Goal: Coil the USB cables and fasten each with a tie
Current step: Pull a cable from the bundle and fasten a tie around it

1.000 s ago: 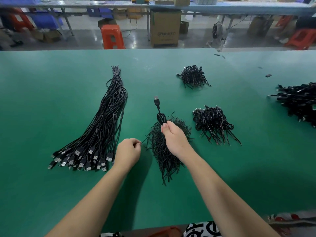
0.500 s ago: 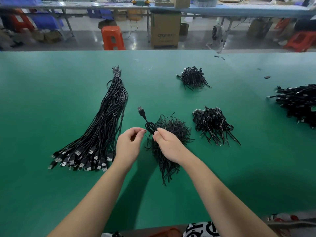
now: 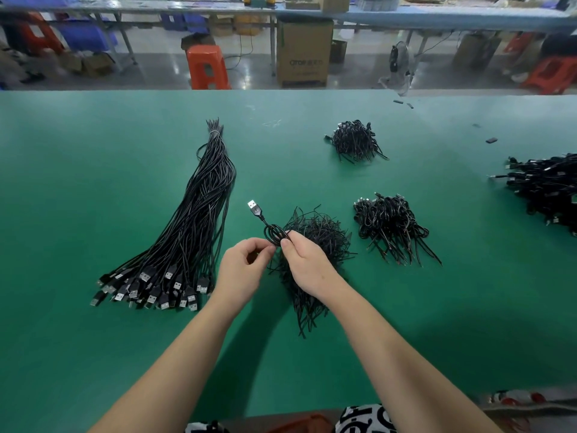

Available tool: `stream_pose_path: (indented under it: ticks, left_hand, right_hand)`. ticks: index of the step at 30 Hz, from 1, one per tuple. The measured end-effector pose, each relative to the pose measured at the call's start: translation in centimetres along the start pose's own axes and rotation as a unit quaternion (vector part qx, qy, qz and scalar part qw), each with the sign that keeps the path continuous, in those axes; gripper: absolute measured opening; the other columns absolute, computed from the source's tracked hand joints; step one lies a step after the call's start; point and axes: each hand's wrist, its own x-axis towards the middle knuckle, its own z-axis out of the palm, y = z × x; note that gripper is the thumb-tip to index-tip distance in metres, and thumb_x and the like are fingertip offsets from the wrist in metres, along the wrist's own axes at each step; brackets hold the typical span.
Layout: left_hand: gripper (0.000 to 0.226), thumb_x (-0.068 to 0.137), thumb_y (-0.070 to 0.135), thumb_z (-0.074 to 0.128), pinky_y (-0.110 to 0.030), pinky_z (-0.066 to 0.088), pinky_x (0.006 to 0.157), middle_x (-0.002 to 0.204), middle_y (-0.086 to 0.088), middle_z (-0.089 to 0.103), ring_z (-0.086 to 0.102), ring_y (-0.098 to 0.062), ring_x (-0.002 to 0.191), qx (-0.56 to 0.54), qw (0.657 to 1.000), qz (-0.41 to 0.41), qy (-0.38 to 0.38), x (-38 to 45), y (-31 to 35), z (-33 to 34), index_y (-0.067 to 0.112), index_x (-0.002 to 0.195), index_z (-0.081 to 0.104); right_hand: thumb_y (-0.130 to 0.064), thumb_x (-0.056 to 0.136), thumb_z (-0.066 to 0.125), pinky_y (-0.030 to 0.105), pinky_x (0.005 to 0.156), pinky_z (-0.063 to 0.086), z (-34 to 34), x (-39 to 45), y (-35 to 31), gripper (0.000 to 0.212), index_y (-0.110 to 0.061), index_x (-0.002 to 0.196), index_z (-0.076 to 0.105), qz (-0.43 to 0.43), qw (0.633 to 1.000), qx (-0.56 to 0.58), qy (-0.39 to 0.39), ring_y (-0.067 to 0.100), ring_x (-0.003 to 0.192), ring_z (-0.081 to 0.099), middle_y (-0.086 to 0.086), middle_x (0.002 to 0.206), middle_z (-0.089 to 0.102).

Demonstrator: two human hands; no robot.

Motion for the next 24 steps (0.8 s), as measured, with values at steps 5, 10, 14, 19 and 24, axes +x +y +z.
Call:
stream_pose_path:
  ticks: [5, 10, 14, 19, 24]
  left_hand:
    - [0.006, 0.088, 0.012, 0.071, -0.029, 0.047, 0.061, 0.085, 0.005, 0.061, 0.054, -0.011, 0.063, 0.254, 0.946, 0.189, 0.076, -1.1, 1.1, -0.1, 0.017, 0.088, 0.068]
    - [0.010, 0.085, -0.003, 0.066, -0.041, 0.051, 0.086, 0.099, -0.010, 0.067, 0.066, -0.032, 0.099, 0.365, 0.800, 0.470, 0.077, -0.7, 1.6, -1.2, 0.005, 0.089, 0.070]
    - [0.020, 0.082, -0.010, 0.066, -0.041, 0.049, 0.096, 0.096, -0.002, 0.072, 0.070, -0.021, 0.087, 0.349, 0.809, 0.469, 0.062, 0.4, 2.4, -2.0, 0.008, 0.088, 0.070]
    - [0.009, 0.093, 0.009, 0.059, -0.034, 0.038, 0.072, 0.081, 0.004, 0.067, 0.059, -0.019, 0.074, 0.284, 0.889, 0.352, 0.075, 0.0, 3.0, -2.0, 0.011, 0.089, 0.067]
    - [0.010, 0.096, 0.013, 0.059, -0.026, 0.044, 0.071, 0.079, 0.014, 0.065, 0.057, -0.007, 0.074, 0.158, 0.962, 0.212, 0.075, -0.6, 3.6, -1.8, 0.019, 0.091, 0.064]
  right_hand:
    - [-0.027, 0.103, 0.043, 0.036, 0.058, 0.028, -0.2, 0.4, -0.1, 0.034, -0.020, 0.070, 0.035, 0.057, 0.995, 0.074, 0.024, 0.014, 0.057, 0.032, -0.002, 0.064, 0.036]
    - [-0.018, 0.101, 0.043, 0.022, 0.041, 0.015, -1.1, 0.4, -0.7, 0.031, -0.024, 0.071, 0.034, 0.130, 0.972, 0.189, -0.051, 0.011, 0.044, 0.016, -0.002, 0.061, 0.022]
    - [-0.021, 0.104, 0.038, 0.022, 0.040, 0.013, -1.1, -0.1, -1.6, 0.030, -0.020, 0.074, 0.043, 0.116, 0.969, 0.194, -0.101, 0.009, 0.044, 0.015, -0.006, 0.056, 0.025]
    - [-0.026, 0.107, 0.036, 0.024, 0.042, 0.013, -0.3, -0.4, -1.9, 0.026, -0.020, 0.083, 0.045, 0.091, 0.963, 0.223, -0.123, 0.011, 0.051, 0.014, -0.004, 0.063, 0.025]
    - [-0.033, 0.103, 0.039, 0.021, 0.045, 0.023, 0.4, -0.8, -1.6, 0.039, -0.032, 0.064, 0.044, 0.038, 0.978, 0.178, -0.098, 0.006, 0.047, 0.025, -0.015, 0.058, 0.032]
